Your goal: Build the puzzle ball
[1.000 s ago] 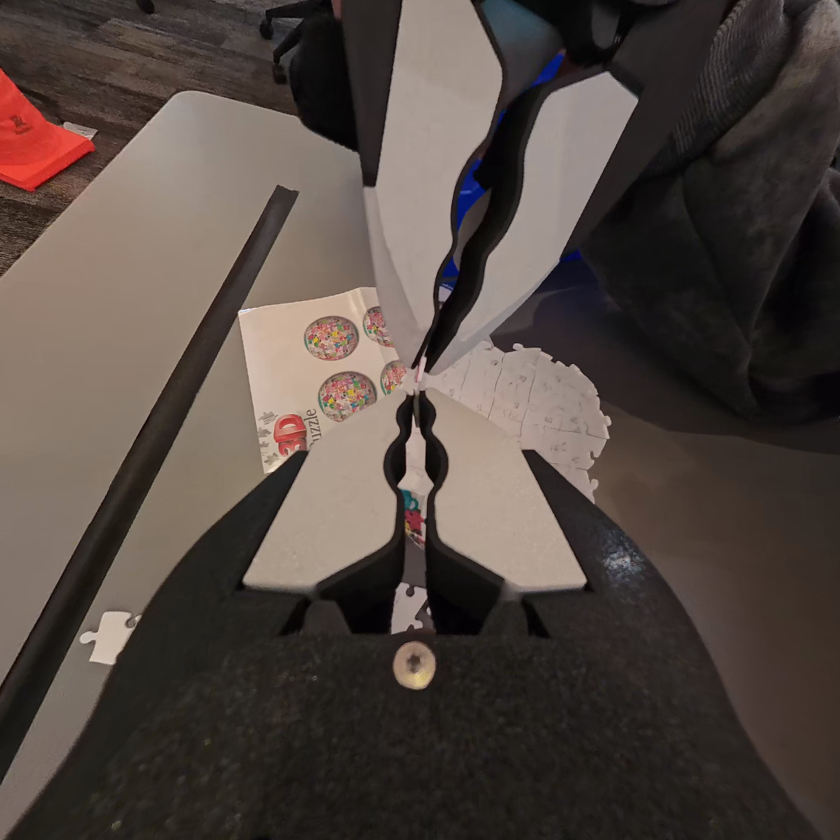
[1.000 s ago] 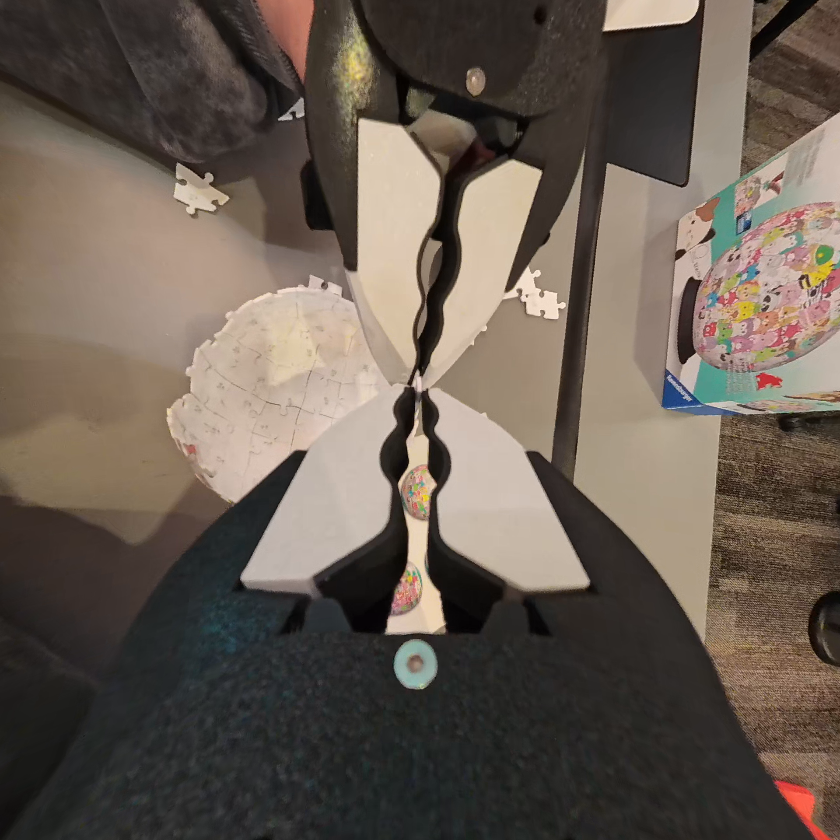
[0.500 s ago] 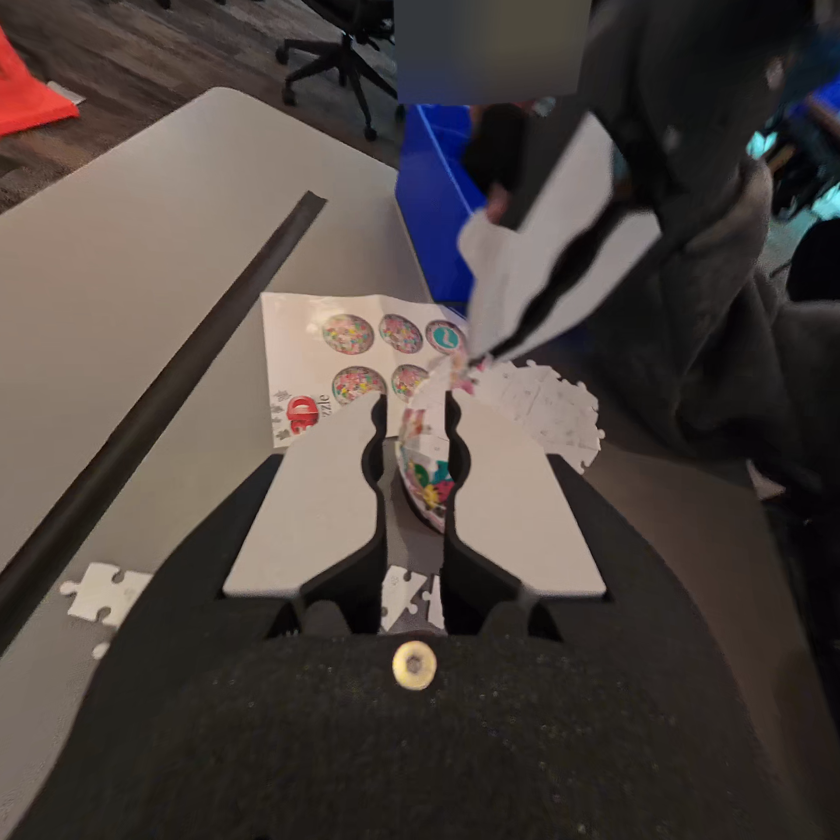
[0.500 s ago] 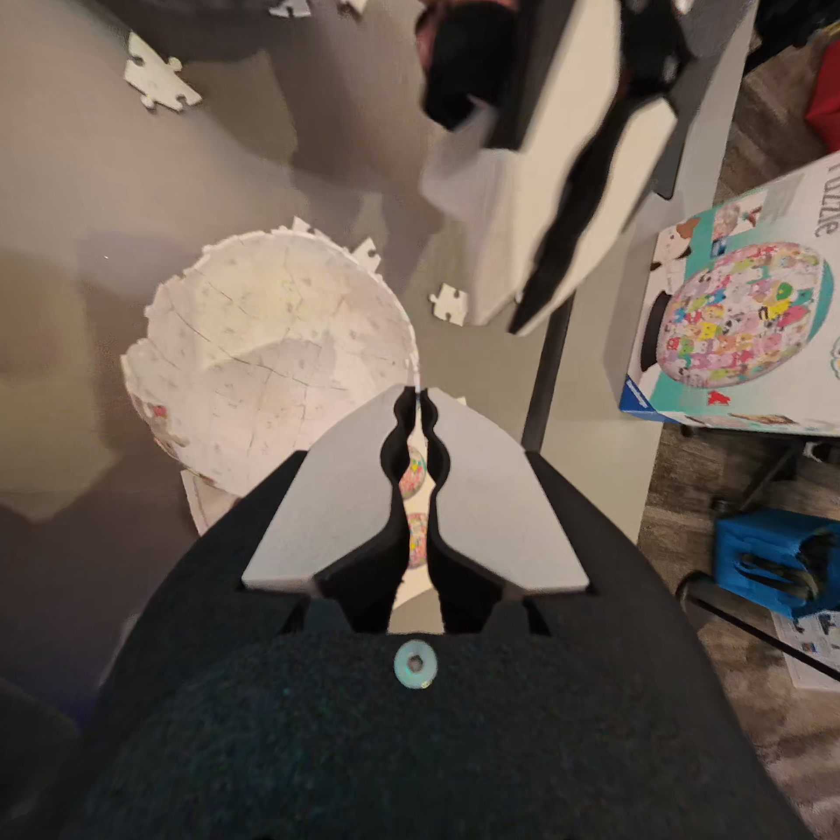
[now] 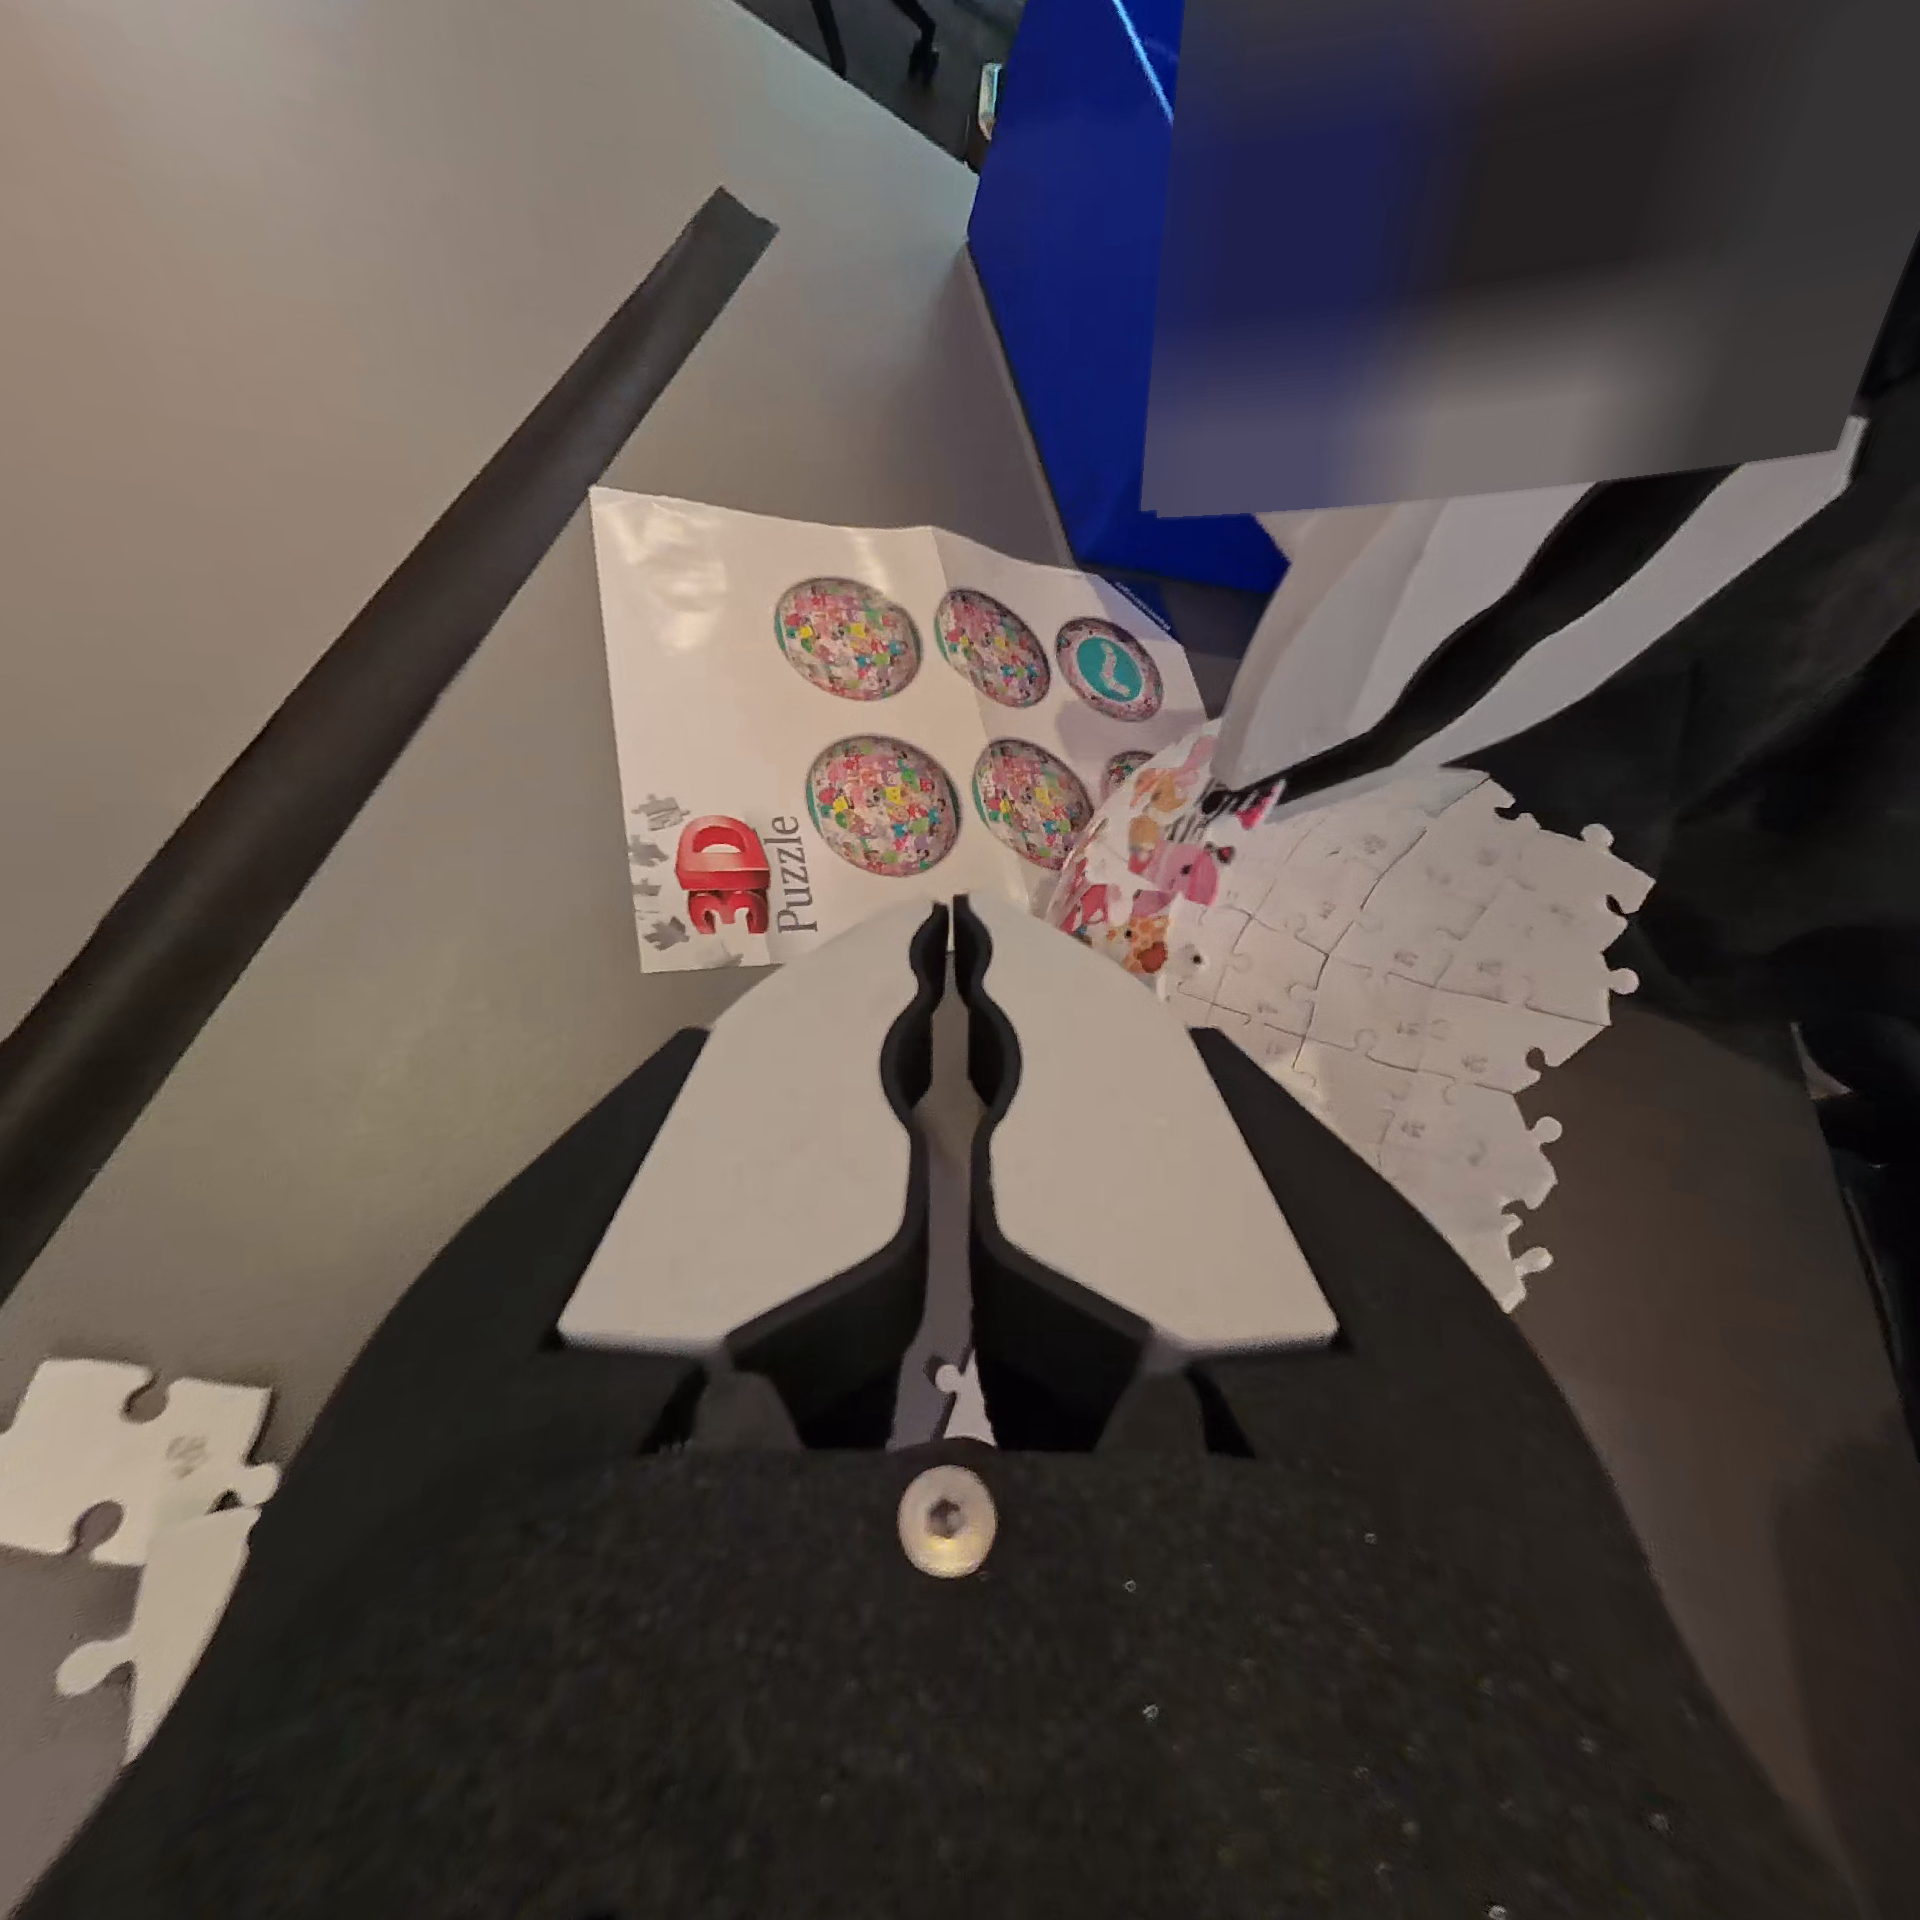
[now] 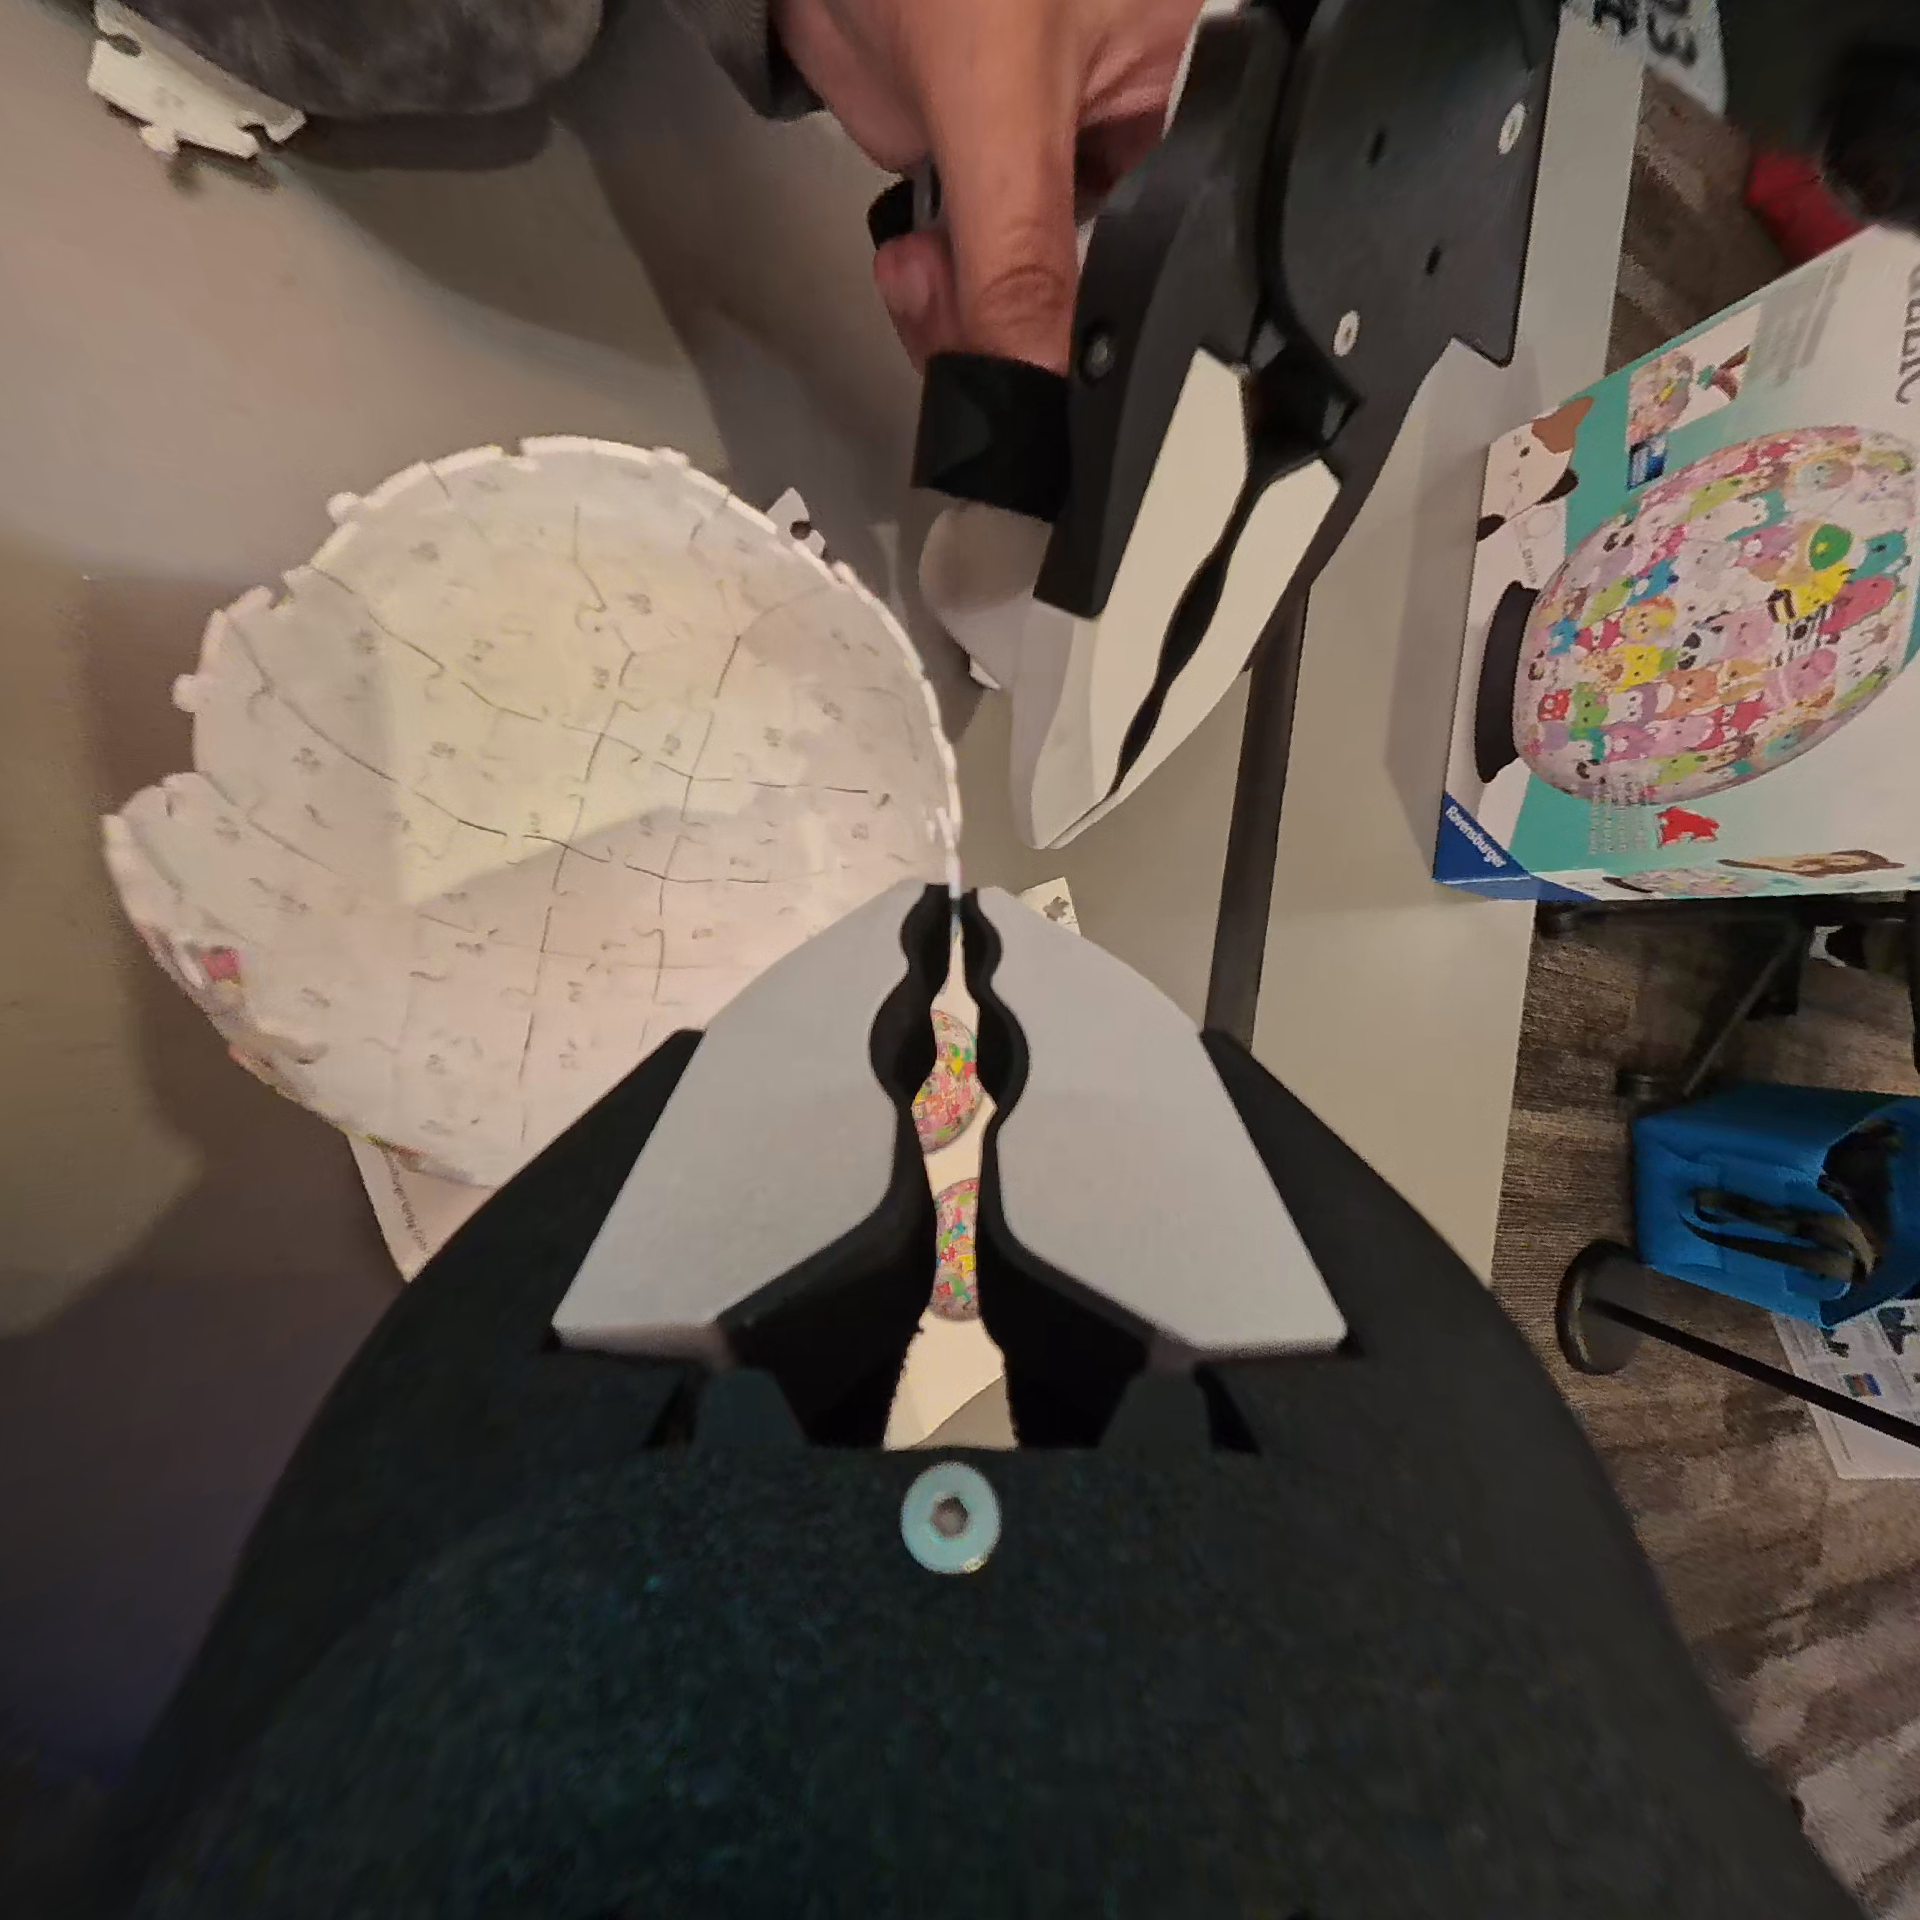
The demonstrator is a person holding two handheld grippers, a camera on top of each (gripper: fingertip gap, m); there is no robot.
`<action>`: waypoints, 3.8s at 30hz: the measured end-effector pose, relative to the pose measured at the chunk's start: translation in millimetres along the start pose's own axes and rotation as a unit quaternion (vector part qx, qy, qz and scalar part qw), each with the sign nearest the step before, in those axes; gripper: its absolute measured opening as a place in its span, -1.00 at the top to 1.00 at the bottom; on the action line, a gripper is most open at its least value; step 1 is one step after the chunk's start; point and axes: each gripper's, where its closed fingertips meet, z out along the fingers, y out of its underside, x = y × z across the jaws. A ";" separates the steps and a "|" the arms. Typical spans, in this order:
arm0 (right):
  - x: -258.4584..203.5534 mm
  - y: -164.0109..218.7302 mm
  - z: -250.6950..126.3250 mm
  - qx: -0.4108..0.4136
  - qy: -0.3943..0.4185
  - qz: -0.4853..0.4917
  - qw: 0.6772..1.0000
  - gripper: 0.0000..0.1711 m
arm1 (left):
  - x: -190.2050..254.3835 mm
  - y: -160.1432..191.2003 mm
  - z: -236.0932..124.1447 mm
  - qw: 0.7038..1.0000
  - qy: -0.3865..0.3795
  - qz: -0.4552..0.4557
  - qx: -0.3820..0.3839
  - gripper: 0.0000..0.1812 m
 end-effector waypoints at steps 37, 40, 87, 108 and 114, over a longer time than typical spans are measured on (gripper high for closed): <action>12.3 3.9 7.1 0.019 0.048 0.092 0.994 0.98 | 24.2 0.4 -15.7 0.981 -0.108 0.127 -0.099 0.92; 13.6 3.1 6.0 0.026 0.052 0.089 0.994 0.98 | 21.9 1.2 -16.7 0.981 -0.110 0.123 -0.100 0.93; 14.8 1.2 18.1 0.056 0.056 0.054 0.995 0.98 | 15.1 2.0 -9.5 0.959 -0.189 0.160 -0.135 0.87; 20.3 -1.9 15.5 0.071 0.076 0.034 0.994 0.98 | 12.9 -6.0 -14.3 0.948 -0.222 0.191 -0.125 0.93; 20.9 -1.8 18.1 0.074 0.082 0.031 0.993 0.98 | 13.7 -3.9 -14.8 0.958 -0.200 0.165 -0.121 0.83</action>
